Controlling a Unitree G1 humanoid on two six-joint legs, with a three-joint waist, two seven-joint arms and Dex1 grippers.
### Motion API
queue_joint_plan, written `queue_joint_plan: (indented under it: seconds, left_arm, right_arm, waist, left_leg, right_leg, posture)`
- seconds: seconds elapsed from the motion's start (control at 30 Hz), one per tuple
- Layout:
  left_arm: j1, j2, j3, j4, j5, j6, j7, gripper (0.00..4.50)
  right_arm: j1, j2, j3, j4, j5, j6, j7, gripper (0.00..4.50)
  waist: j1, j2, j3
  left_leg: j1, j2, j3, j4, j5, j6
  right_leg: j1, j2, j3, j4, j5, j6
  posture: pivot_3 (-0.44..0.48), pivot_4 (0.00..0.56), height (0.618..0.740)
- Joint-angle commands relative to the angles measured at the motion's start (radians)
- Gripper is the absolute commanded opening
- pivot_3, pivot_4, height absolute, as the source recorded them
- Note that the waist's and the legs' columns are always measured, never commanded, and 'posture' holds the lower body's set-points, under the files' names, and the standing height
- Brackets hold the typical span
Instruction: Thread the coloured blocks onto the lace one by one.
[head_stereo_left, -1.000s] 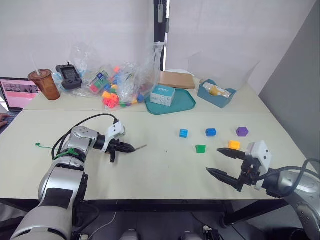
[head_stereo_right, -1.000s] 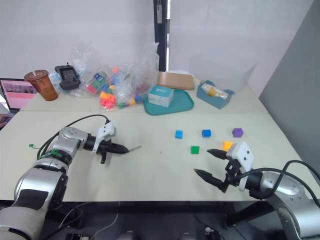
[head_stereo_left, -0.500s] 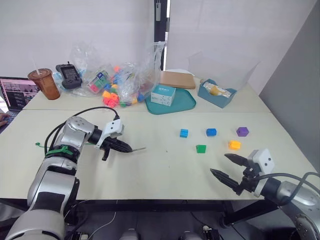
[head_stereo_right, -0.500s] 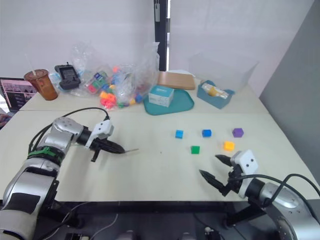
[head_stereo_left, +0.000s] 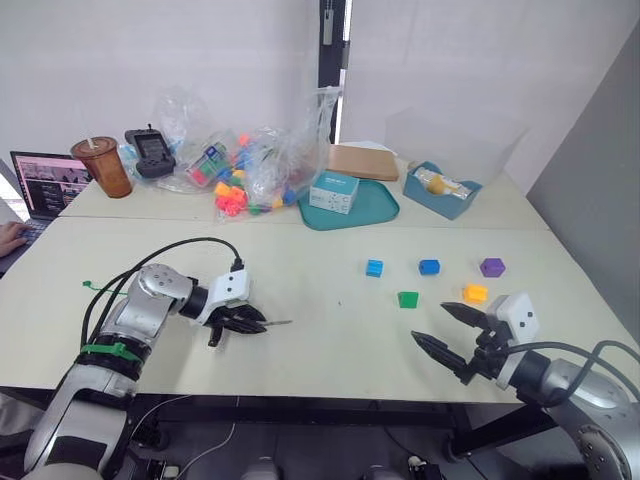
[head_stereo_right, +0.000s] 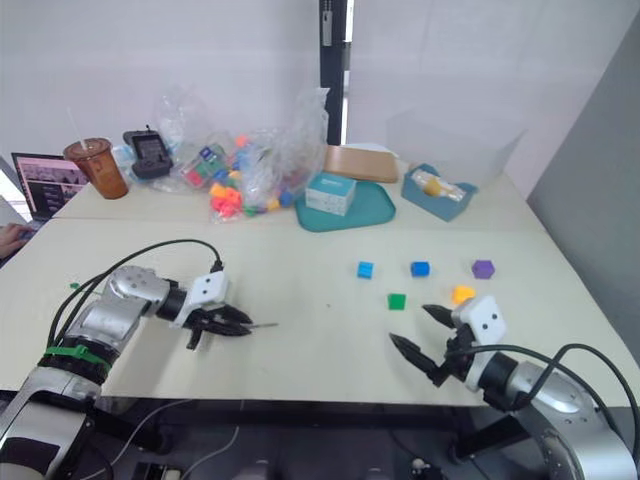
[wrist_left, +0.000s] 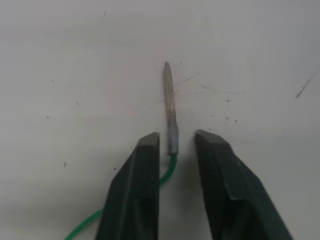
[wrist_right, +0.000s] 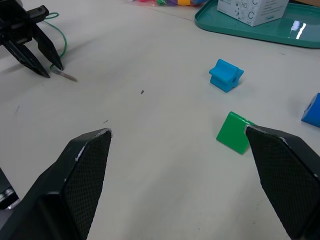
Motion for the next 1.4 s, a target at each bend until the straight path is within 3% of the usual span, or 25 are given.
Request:
queue_joint_plan:
  seconds: [0.03, 0.13, 0.37, 0.57, 0.93, 1.27, 1.4]
  left_arm:
    - [0.03, -0.015, 0.036, -0.006, -0.019, 0.026, 0.061, 2.59]
    - [0.06, -0.012, 0.075, 0.011, -0.037, 0.02, 0.09, 3.57]
    - [0.211, -0.046, 0.208, 0.058, -0.189, 0.003, 0.081, 3.57]
    - [0.256, -0.063, 0.154, 0.154, -0.102, -0.127, 0.125, 3.57]
    - [0.257, -0.046, 0.07, 0.163, -0.052, -0.108, 0.084, 0.14]
    - [0.143, -0.062, 0.11, 0.15, -0.093, -0.055, 0.099, 0.06]
    - [0.094, -0.028, 0.136, 0.05, -0.128, 0.003, 0.086, 0.06]
  right_arm:
    - [0.002, -0.01, -0.019, -0.038, 0.023, 0.003, 0.007, 4.5]
    - [0.003, -0.01, -0.022, -0.04, 0.022, 0.005, 0.006, 4.5]
    - [-0.019, -0.01, -0.019, -0.028, 0.022, 0.008, 0.006, 4.5]
    - [-0.055, -0.022, -0.035, -0.002, 0.025, 0.012, 0.019, 4.5]
    - [-0.056, -0.027, -0.045, -0.006, 0.02, 0.012, 0.021, 4.5]
    - [-0.045, -0.025, -0.04, 0.018, -0.012, -0.001, 0.013, 4.5]
    - [-0.028, 0.015, -0.069, 0.066, -0.047, -0.033, -0.044, 4.5]
  waist:
    - [-0.002, 0.0, 0.0]
    - [-0.005, 0.0, 0.0]
    - [-0.024, 0.0, 0.0]
    - [-0.031, 0.003, -0.002]
    - [-0.031, 0.012, -0.007]
    - [-0.024, 0.015, -0.009]
    - [-0.02, 0.013, -0.008]
  left_leg:
    - [0.0, 0.0, 0.0, 0.0, 0.0, 0.0]
    - [0.0, 0.0, 0.0, 0.0, 0.0, 0.0]
    - [0.0, 0.001, 0.0, 0.0, 0.0, 0.001]
    - [0.003, 0.001, 0.0, -0.001, -0.001, 0.001]
    - [0.005, 0.0, 0.001, -0.001, -0.002, 0.002]
    - [0.005, 0.0, 0.001, -0.001, -0.002, 0.003]
    - [0.004, 0.0, 0.001, -0.001, -0.002, 0.003]
  right_leg:
    - [0.0, 0.0, 0.0, 0.0, 0.0, 0.0]
    - [0.0, 0.0, 0.0, 0.0, 0.0, 0.0]
    - [-0.001, 0.001, 0.0, 0.001, 0.0, 0.0]
    - [0.001, 0.001, 0.001, 0.0, 0.0, 0.0]
    - [0.004, 0.001, 0.001, -0.004, 0.0, 0.0]
    - [0.005, 0.0, 0.001, -0.006, -0.001, 0.0]
    - [0.005, 0.0, 0.001, -0.006, 0.0, 0.001]
  posture:
    - [0.0, 0.15, 0.74]
    - [0.0, 0.15, 0.74]
    - [0.0, 0.15, 0.74]
    - [0.0, 0.15, 0.74]
    - [0.0, 0.15, 0.74]
    - [0.0, 0.15, 0.74]
    - [0.0, 0.15, 0.74]
